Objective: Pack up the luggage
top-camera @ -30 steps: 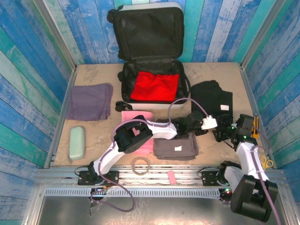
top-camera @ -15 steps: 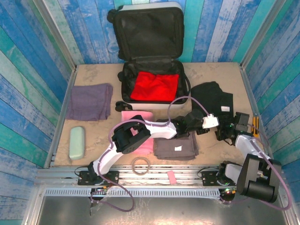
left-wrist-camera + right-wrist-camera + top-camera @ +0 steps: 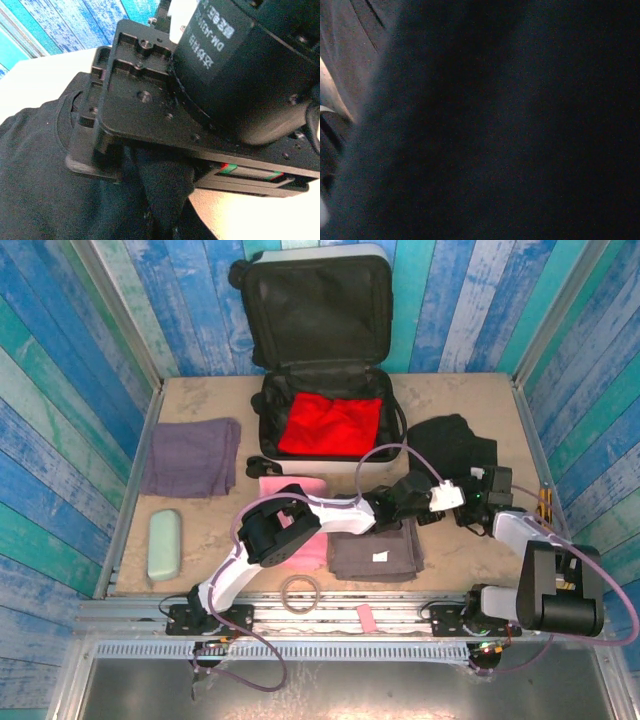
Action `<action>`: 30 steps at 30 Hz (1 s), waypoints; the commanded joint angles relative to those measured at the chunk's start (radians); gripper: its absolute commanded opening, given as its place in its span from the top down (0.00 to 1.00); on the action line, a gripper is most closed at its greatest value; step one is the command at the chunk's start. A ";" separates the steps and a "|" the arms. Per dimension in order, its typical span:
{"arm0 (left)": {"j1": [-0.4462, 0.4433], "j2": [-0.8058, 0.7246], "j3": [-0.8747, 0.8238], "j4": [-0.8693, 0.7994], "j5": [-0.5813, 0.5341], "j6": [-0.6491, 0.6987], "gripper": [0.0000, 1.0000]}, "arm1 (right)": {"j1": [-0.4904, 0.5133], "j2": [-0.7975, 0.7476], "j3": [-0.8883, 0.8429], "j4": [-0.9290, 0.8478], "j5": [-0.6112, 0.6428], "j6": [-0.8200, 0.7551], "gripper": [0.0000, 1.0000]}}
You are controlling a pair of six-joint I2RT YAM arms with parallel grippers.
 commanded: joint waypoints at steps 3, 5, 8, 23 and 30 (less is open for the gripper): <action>-0.020 -0.194 -0.056 0.064 -0.008 -0.013 0.92 | 0.009 -0.050 0.052 0.006 0.113 -0.117 0.86; -0.018 -0.250 -0.117 0.131 -0.063 -0.046 0.51 | 0.008 -0.084 0.103 -0.036 0.141 -0.198 0.99; -0.017 -0.367 -0.225 0.201 -0.182 -0.088 0.07 | 0.009 -0.114 0.224 -0.139 0.160 -0.363 1.00; 0.348 -1.073 -0.584 -0.087 -0.492 -0.681 0.07 | 0.022 0.179 1.112 -0.552 -0.175 -0.789 1.00; 0.453 -1.167 -0.578 -0.348 -0.471 -0.884 0.07 | 0.132 0.351 1.417 -0.608 -0.318 -0.814 1.00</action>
